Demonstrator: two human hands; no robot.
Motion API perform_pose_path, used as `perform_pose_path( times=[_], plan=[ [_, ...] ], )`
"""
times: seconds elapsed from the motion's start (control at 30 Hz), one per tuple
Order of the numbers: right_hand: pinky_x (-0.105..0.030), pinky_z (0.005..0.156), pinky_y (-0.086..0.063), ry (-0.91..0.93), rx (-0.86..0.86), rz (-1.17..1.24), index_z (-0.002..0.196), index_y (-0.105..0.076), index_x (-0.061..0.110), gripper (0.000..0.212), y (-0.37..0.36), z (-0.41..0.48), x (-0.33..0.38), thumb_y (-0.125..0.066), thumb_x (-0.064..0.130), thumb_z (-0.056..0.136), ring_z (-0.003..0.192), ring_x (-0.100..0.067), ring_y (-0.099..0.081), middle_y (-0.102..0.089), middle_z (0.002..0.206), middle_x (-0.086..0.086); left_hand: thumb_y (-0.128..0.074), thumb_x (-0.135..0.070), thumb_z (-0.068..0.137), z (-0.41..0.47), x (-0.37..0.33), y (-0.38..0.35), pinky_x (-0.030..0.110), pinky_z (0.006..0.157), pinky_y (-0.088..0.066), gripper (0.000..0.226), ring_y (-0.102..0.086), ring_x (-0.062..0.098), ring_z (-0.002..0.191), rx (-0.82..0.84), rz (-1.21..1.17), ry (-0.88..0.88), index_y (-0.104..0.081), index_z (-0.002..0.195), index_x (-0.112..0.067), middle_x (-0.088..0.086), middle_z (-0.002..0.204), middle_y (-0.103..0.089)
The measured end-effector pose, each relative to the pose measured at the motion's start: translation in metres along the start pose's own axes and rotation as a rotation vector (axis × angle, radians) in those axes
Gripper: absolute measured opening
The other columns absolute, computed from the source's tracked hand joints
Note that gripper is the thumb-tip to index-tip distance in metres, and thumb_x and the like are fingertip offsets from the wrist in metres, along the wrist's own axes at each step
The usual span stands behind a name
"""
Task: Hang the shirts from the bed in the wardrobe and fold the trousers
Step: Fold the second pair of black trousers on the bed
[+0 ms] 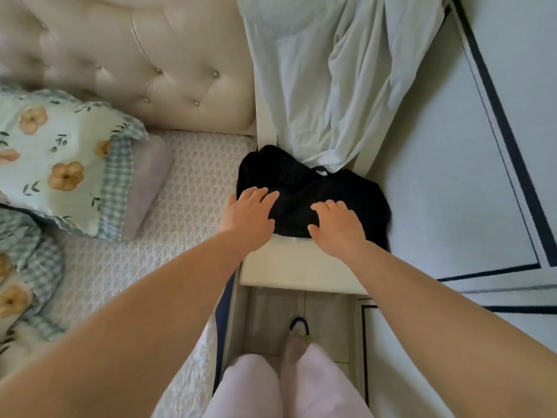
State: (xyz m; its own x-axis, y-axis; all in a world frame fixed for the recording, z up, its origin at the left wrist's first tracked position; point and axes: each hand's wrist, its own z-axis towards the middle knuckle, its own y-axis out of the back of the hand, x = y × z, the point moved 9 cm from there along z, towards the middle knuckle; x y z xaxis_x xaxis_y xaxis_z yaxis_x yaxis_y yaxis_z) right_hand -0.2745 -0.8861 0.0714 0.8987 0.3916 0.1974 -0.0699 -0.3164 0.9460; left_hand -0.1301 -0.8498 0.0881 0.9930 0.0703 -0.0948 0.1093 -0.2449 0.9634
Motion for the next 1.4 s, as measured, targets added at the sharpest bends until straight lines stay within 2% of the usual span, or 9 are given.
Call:
perform_pose_path(
  times=[0.57, 0.7, 0.83, 0.97, 1.03, 1.1, 1.2, 1.3, 1.4],
  plan=[
    [-0.036, 0.097, -0.036, -0.061, 0.242, 0.152, 0.140, -0.039, 0.018, 0.047, -0.139, 0.224, -0.073, -0.048, 0.030, 0.094, 0.131, -0.023, -0.031, -0.037, 0.143, -0.003, -0.046, -0.035, 0.095, 0.188, 0.038, -0.156, 0.043, 0.116, -0.019, 0.060, -0.020, 0.019, 0.142, 0.203, -0.021, 0.019, -0.021, 0.149, -0.026, -0.003, 0.154, -0.025],
    [-0.038, 0.107, -0.028, -0.025, 0.101, 0.156, 0.146, -0.025, 0.017, 0.059, -0.147, 0.264, -0.070, -0.050, 0.022, 0.093, 0.139, -0.023, -0.020, -0.020, 0.154, -0.004, -0.046, -0.035, 0.095, 0.203, 0.049, -0.182, 0.044, 0.116, -0.020, 0.060, -0.020, 0.020, 0.142, 0.231, -0.028, 0.022, -0.022, 0.149, -0.026, -0.002, 0.154, -0.026],
    [-0.038, 0.102, -0.032, -0.103, 0.074, 0.106, 0.141, -0.033, 0.015, 0.053, -0.157, 0.295, -0.081, -0.053, 0.027, 0.093, 0.130, -0.027, -0.035, -0.041, 0.140, -0.008, -0.047, -0.034, 0.095, 0.215, 0.058, -0.193, 0.043, 0.115, -0.022, 0.060, -0.022, 0.020, 0.141, 0.225, -0.049, 0.015, -0.023, 0.149, -0.026, -0.002, 0.154, -0.026],
    [-0.036, 0.078, -0.039, 0.072, 0.240, 0.006, 0.115, -0.054, 0.012, 0.030, -0.187, 0.279, -0.059, -0.051, 0.034, 0.094, 0.105, -0.031, -0.054, -0.054, 0.114, -0.009, -0.054, -0.024, 0.090, 0.220, 0.064, -0.177, 0.038, 0.112, -0.026, 0.065, -0.025, 0.019, 0.139, 0.048, -0.097, -0.035, -0.025, 0.148, -0.024, -0.003, 0.153, -0.026],
    [-0.033, 0.068, -0.038, 0.222, 0.185, 0.019, 0.115, -0.054, 0.014, 0.028, -0.187, 0.253, -0.035, -0.049, 0.032, 0.095, 0.096, -0.030, -0.057, -0.055, 0.110, -0.006, -0.056, -0.022, 0.088, 0.215, 0.057, -0.170, 0.039, 0.114, -0.020, 0.071, -0.018, 0.019, 0.142, -0.004, -0.002, -0.152, -0.021, 0.149, -0.027, -0.005, 0.156, -0.019],
    [-0.033, 0.065, -0.038, 0.350, 0.091, -0.008, 0.119, -0.054, 0.016, 0.029, -0.178, 0.231, -0.014, -0.048, 0.031, 0.095, 0.091, -0.029, -0.060, -0.057, 0.111, -0.005, -0.053, -0.027, 0.089, 0.211, 0.042, -0.172, 0.045, 0.117, -0.004, 0.068, -0.007, 0.018, 0.145, 0.043, 0.172, -0.321, -0.019, 0.149, -0.031, -0.008, 0.157, -0.016],
    [-0.033, 0.061, -0.038, 0.445, 0.067, -0.035, 0.120, -0.054, 0.016, 0.029, -0.168, 0.204, 0.005, -0.045, 0.031, 0.096, 0.084, -0.028, -0.060, -0.055, 0.110, -0.005, -0.046, -0.039, 0.094, 0.208, 0.034, -0.180, 0.050, 0.111, 0.016, 0.041, -0.016, 0.015, 0.143, 0.191, 0.366, -0.461, -0.043, 0.134, -0.029, -0.010, 0.141, -0.044],
    [-0.031, 0.060, -0.034, 0.448, 0.081, 0.008, 0.121, -0.053, 0.015, 0.032, -0.159, 0.183, 0.005, -0.043, 0.034, 0.097, 0.082, -0.029, -0.058, -0.055, 0.108, -0.004, -0.037, -0.050, 0.096, 0.200, 0.045, -0.179, 0.053, 0.109, 0.019, 0.037, -0.039, 0.014, 0.130, 0.363, 0.502, -0.465, -0.053, 0.123, -0.030, -0.010, 0.118, -0.061],
    [-0.029, 0.063, -0.036, 0.375, 0.136, 0.103, 0.115, -0.054, 0.017, 0.034, -0.148, 0.169, -0.010, -0.049, 0.042, 0.092, 0.084, -0.026, -0.061, -0.064, 0.095, -0.001, -0.034, -0.056, 0.095, 0.189, 0.053, -0.163, 0.050, 0.114, 0.010, 0.042, -0.047, 0.014, 0.122, 0.420, 0.530, -0.453, -0.051, 0.126, -0.031, -0.008, 0.114, -0.062]
  ],
)
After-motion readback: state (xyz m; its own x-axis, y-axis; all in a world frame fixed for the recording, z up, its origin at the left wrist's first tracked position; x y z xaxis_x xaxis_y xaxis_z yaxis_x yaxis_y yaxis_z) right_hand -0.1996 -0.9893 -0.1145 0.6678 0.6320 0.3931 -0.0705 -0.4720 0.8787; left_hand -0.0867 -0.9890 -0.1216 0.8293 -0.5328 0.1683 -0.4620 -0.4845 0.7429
